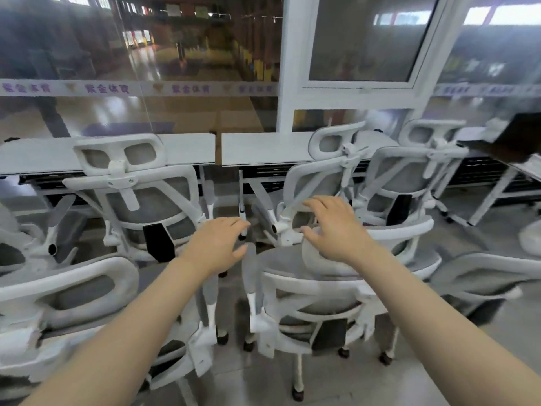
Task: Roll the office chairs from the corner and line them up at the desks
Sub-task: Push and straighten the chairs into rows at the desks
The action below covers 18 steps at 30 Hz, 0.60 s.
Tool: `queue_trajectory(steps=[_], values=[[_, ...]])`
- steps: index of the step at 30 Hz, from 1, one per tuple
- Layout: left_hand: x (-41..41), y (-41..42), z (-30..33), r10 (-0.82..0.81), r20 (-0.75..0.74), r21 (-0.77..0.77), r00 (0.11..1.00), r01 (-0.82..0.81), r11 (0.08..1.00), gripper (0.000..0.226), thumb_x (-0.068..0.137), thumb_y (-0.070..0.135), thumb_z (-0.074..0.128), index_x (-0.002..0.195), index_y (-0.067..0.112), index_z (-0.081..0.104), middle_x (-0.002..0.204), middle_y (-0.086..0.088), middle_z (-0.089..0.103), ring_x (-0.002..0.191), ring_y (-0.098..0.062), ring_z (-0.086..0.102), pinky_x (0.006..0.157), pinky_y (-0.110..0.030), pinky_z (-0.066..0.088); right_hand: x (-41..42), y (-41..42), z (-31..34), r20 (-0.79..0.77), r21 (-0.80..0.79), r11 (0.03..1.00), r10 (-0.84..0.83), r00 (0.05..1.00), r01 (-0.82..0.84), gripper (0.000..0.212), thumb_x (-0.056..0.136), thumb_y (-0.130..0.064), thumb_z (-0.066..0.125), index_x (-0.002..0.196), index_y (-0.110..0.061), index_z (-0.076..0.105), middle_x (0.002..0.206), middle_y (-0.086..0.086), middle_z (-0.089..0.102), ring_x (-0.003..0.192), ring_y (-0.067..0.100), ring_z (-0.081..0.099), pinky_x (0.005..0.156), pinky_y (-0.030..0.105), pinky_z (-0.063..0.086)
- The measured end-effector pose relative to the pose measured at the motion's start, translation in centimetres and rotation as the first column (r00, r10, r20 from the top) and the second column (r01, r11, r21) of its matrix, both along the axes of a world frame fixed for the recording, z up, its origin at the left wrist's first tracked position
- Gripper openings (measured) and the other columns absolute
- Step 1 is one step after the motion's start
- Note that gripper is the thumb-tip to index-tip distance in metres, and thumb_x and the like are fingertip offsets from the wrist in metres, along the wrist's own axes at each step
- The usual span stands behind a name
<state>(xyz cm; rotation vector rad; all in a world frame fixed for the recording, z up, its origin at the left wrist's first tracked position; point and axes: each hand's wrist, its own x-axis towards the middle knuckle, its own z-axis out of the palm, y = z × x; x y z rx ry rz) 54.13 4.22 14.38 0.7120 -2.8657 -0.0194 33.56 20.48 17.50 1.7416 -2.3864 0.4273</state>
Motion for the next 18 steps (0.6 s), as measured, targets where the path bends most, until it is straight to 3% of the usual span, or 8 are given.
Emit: queue_trajectory(steps=[14,18], values=[[-20.0,-8.4,0.1,-0.153,-0.047,0.15,0.987,0.158,0.976,0.052,0.092,0.04,0.052,0.141,0.026,0.041,0.147,0.009,0.042,0.131,-0.014,0.041,0.102,-0.029,0.036,-19.3,-2.7,1.0,0.076,0.124,0.949,-0.299,0.951,0.289,0.052,0.088,-0.04,0.054,0.137,-0.022,0.045,0.135,0.003,0.053,0.127,0.027,0.044,0.106,0.043,0.034],[-25.6,-11.2,-0.3,-0.141,-0.004,0.221,0.99,0.138,0.965,0.054,0.091,0.041,0.053,0.142,0.029,0.039,0.148,0.009,0.04,0.124,-0.015,0.048,0.091,-0.029,0.04,-24.5,-4.9,1.5,0.103,0.186,0.932,-0.335,0.937,0.313,0.049,0.091,-0.038,0.051,0.136,-0.022,0.046,0.131,0.005,0.054,0.125,0.028,0.045,0.103,0.042,0.036]])
